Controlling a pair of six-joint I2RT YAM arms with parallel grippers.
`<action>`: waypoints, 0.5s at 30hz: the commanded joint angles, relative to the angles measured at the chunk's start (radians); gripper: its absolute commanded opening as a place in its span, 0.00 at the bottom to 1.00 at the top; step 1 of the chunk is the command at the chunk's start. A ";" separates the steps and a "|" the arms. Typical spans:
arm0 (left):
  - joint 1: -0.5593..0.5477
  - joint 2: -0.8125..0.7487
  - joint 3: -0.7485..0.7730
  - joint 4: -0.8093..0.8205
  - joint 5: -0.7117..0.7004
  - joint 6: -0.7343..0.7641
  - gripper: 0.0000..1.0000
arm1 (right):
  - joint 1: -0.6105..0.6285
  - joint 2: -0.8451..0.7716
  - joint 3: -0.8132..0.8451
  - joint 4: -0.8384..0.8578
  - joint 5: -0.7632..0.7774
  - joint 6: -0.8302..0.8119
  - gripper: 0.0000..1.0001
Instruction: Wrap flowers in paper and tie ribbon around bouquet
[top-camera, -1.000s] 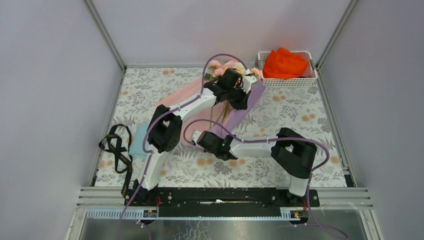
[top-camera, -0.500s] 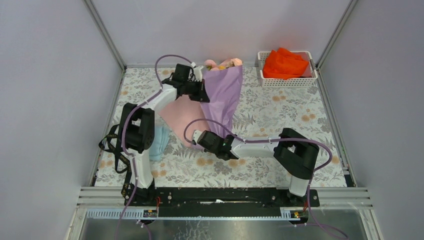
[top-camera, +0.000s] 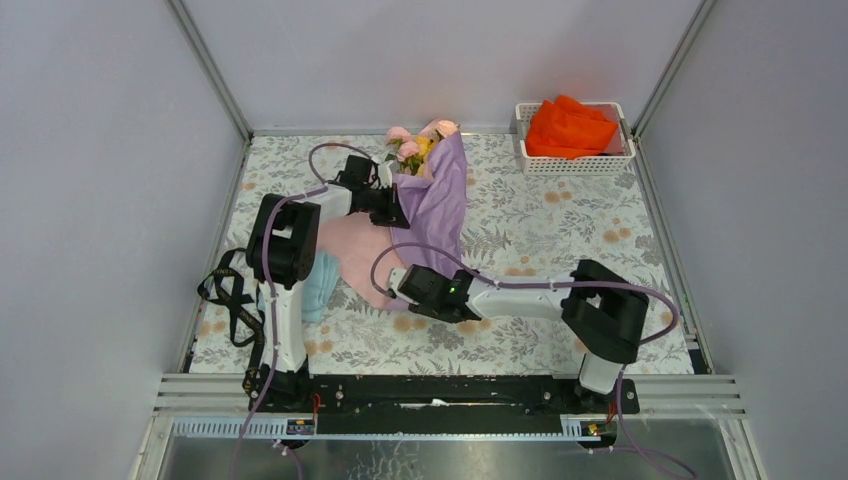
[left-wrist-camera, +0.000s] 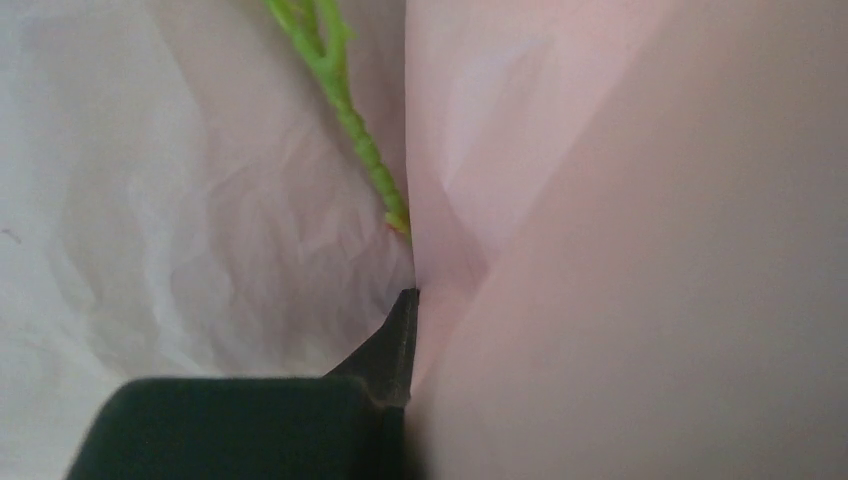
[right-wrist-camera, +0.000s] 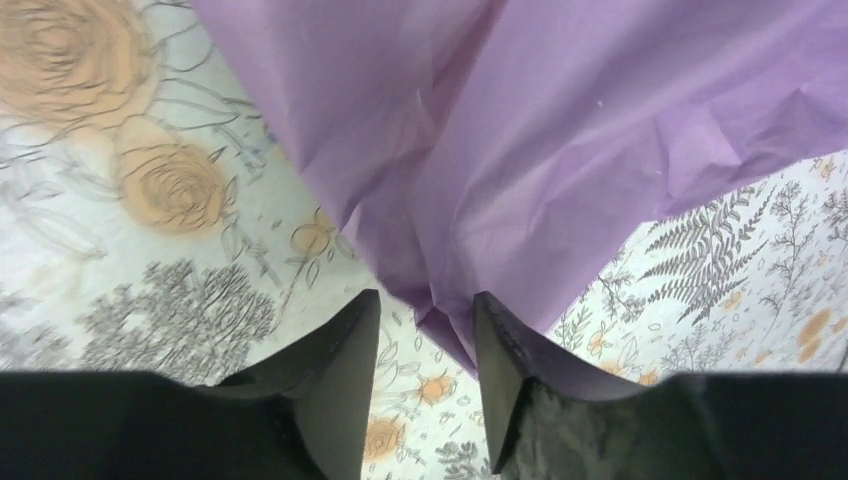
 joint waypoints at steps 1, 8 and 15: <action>0.016 0.022 -0.025 0.092 -0.028 -0.027 0.00 | 0.012 -0.194 0.046 -0.070 -0.131 0.019 0.52; 0.016 0.012 -0.079 0.133 -0.025 -0.034 0.00 | -0.108 -0.370 0.068 -0.067 -0.553 0.049 0.63; 0.017 0.007 -0.087 0.141 -0.027 -0.041 0.00 | -0.315 -0.168 0.057 0.190 -0.562 0.342 0.34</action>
